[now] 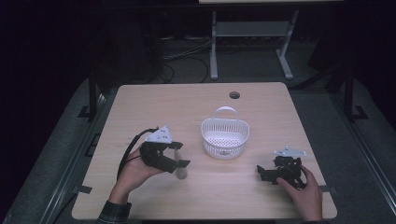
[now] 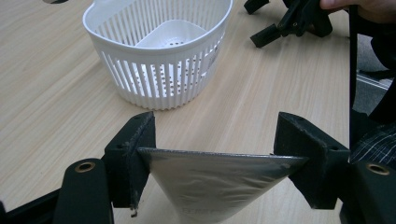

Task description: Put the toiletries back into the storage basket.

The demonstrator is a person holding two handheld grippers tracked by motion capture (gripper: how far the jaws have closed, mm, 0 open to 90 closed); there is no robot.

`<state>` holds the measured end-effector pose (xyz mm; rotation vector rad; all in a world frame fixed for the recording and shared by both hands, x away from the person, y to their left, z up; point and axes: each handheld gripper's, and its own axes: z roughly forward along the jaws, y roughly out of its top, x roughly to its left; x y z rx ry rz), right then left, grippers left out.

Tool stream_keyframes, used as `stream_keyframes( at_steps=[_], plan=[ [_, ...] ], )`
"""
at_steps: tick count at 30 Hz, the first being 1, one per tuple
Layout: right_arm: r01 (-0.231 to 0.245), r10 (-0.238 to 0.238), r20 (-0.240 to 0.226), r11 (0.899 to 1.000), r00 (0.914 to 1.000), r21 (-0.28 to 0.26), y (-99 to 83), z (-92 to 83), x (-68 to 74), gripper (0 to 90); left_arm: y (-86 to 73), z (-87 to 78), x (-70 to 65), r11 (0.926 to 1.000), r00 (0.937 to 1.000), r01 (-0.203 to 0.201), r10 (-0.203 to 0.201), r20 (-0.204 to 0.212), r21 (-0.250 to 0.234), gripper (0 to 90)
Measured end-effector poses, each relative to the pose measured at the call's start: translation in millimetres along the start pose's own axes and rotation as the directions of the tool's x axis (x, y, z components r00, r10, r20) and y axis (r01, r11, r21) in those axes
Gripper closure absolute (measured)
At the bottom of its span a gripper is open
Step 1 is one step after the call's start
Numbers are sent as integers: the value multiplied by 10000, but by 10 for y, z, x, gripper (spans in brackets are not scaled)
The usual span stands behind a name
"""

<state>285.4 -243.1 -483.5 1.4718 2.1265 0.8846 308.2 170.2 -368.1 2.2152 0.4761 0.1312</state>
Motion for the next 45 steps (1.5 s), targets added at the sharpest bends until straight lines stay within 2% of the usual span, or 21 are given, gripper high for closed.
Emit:
stream_keyframes(
  at_steps=[14,45],
  plan=[
    [-12,12,10,10000,10000,-3,0,1,1,0,71,-62,23,9998,9994,134,-137,-302,-125,294],
    [-30,30,-6,10000,10000,6,1,-1,2,0,309,-122,133,9995,9991,131,-143,-393,-303,294]
  ],
)
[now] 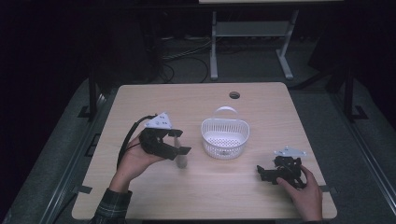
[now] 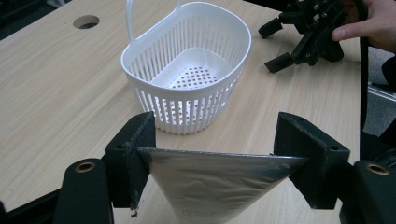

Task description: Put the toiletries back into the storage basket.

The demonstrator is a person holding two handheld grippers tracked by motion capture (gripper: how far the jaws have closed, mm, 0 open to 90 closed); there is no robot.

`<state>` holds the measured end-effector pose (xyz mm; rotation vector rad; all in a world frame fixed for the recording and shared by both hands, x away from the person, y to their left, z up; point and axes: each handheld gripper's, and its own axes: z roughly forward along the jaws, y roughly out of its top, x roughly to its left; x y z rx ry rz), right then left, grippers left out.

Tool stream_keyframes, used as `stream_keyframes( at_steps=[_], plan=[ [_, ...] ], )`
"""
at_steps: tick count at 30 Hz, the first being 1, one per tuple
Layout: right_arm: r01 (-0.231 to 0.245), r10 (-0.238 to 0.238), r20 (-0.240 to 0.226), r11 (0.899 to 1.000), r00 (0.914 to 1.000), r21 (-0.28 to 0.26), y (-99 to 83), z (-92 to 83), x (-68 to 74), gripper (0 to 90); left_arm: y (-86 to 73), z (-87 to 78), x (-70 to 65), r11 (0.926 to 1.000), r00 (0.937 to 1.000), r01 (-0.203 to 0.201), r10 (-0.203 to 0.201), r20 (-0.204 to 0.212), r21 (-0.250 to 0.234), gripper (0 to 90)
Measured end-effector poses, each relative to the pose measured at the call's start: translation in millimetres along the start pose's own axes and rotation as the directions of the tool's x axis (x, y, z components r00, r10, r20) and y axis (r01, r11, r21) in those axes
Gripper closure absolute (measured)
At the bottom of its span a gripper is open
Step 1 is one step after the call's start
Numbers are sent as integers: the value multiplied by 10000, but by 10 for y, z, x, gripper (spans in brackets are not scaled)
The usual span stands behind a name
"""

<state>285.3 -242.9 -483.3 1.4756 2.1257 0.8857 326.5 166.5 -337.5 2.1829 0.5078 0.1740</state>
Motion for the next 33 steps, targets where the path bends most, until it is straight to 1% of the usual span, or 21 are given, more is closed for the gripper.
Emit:
stream_keyframes(
  at_steps=[9,12,18,19,23,27,28,33],
  plan=[
    [0,0,22,10000,10000,-9,0,1,0,0,83,-26,38,10000,9999,-14,13,-113,-84,294],
    [-7,7,21,10000,10000,-10,0,1,1,0,114,-32,46,9999,10000,10,-11,-90,-167,295],
    [15,-15,10,10000,10000,-16,-1,0,-1,0,197,-42,65,9998,9999,-25,22,-149,-217,295],
    [10,-10,9,10000,10000,-13,-1,0,-1,0,212,-44,67,9998,9999,26,-29,-150,-210,295],
    [-6,6,12,10000,10000,-9,0,0,1,0,261,-52,84,9997,9999,-33,29,-170,-238,295],
    [12,-12,17,10000,10000,-19,0,0,-1,0,305,-58,94,9995,9998,34,-40,-203,-303,295],
    [12,-12,18,10000,10000,-17,0,0,-1,0,316,-61,99,9995,9997,-9,2,-229,-318,295],
    [0,0,20,10000,10000,-11,0,-1,0,0,370,-77,117,9990,9998,19,-28,-187,-445,295]
  ],
)
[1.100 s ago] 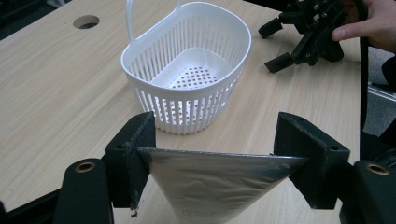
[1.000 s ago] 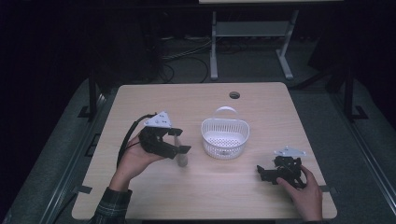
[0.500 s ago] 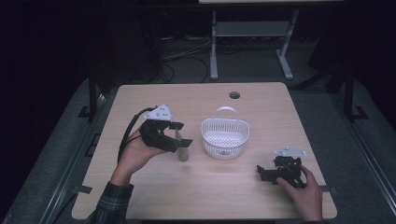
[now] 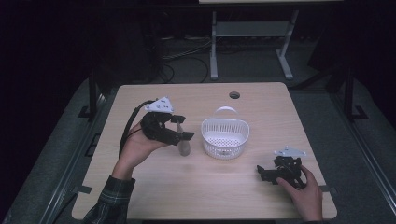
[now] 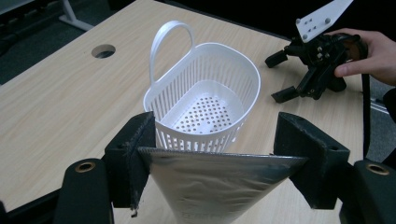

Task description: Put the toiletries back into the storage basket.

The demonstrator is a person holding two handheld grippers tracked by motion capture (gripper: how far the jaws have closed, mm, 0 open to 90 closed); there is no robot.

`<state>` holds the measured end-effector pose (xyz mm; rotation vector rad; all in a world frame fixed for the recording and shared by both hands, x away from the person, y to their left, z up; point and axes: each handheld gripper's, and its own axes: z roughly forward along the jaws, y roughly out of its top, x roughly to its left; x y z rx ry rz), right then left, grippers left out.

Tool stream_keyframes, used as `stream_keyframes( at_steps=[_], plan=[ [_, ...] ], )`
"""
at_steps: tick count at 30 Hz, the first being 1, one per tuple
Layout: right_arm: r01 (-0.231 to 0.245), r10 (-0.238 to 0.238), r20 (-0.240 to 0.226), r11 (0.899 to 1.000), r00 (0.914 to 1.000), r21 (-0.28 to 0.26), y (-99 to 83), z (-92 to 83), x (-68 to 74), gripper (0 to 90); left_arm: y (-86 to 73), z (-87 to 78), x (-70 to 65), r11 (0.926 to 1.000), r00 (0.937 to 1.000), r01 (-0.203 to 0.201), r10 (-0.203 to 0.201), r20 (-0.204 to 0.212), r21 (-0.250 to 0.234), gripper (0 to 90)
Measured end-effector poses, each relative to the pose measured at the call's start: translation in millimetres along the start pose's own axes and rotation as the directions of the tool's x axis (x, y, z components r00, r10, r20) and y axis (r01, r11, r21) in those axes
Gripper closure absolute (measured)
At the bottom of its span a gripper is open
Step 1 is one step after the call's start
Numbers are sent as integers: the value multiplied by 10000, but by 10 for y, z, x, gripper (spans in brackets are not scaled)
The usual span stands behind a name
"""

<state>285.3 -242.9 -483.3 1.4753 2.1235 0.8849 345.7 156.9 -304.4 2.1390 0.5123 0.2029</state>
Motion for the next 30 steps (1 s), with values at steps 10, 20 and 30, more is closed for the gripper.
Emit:
stream_keyframes(
  at_steps=[10,20,30],
  plan=[
    [0,0,-2,10000,10000,1,0,0,0,0,112,-13,32,9999,10000,7,-6,44,-137,295],
    [18,-18,-2,10000,10000,-5,-1,1,-1,0,241,-14,32,9995,9999,-120,122,60,-294,295],
    [1,-1,-2,10000,10000,2,0,0,0,0,348,-11,44,9991,9998,-162,166,92,-402,295]
  ],
)
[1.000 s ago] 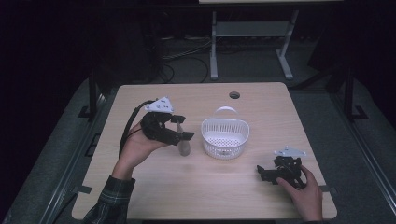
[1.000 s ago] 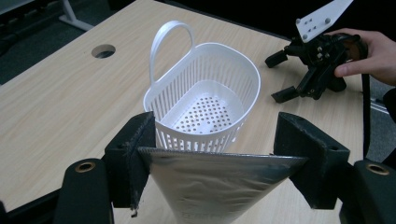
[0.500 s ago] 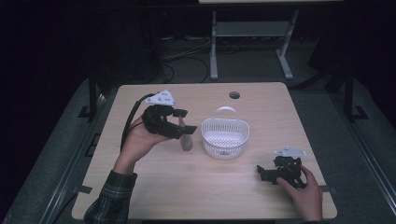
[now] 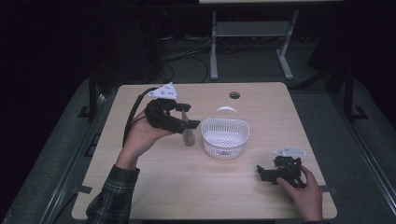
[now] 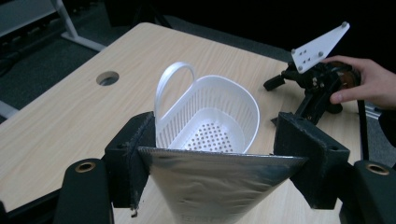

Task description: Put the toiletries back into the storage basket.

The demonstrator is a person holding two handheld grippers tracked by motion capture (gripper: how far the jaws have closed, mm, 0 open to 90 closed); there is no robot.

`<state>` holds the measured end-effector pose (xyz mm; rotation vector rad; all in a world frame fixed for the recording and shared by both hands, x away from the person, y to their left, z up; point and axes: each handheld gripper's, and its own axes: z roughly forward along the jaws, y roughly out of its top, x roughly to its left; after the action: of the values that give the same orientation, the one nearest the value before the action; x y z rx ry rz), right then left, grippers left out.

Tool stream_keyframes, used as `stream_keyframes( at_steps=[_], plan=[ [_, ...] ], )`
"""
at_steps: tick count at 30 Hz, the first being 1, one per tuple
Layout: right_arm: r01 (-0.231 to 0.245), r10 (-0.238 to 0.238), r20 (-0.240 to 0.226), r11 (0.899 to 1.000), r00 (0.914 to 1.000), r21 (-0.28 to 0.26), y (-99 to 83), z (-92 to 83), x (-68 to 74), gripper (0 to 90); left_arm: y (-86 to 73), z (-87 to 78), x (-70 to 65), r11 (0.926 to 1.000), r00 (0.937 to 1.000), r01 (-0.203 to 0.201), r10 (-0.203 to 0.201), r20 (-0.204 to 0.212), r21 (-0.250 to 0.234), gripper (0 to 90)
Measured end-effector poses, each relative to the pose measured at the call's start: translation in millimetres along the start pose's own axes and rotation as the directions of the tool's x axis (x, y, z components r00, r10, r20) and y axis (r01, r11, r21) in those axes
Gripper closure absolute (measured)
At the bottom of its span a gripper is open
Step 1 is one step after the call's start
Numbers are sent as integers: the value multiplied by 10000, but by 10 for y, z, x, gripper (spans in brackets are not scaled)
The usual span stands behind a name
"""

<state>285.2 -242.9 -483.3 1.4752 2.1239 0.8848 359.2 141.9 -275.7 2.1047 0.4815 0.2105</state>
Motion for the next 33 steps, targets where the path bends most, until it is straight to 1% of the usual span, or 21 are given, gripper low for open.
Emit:
stream_keyframes(
  at_steps=[17,33],
  plan=[
    [13,-13,0,10000,10000,-4,0,0,-1,0,176,49,30,9997,9998,-118,121,148,-210,295],
    [12,-12,1,10000,10000,-4,0,0,-1,0,308,153,31,9990,9997,-67,77,221,-449,295]
  ],
)
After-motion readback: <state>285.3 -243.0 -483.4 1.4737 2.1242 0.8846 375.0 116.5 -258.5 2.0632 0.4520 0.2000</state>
